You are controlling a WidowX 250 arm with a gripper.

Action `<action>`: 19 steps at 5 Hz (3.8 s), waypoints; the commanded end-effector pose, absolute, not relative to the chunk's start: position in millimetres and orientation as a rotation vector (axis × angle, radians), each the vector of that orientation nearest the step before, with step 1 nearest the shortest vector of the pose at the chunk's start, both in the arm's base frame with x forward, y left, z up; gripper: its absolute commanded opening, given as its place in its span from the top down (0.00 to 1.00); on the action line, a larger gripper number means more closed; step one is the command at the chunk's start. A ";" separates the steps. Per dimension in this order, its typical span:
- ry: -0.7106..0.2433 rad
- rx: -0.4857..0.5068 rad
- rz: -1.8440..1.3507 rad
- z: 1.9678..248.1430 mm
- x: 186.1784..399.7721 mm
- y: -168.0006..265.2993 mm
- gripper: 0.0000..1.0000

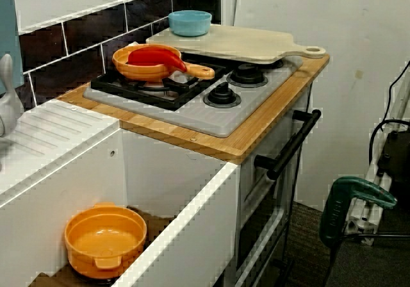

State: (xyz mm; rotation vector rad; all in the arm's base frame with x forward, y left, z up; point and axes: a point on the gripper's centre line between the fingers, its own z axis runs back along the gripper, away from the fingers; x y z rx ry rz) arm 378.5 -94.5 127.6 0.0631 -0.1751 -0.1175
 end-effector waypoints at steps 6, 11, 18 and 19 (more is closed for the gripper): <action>-0.216 0.034 -0.026 123.8 409.2 -128.3 0.00; -0.200 0.045 0.024 113.2 423.5 -125.9 0.00; -0.168 0.049 0.005 103.6 416.0 -122.0 1.00; -0.171 0.045 0.006 107.1 413.3 -120.3 1.00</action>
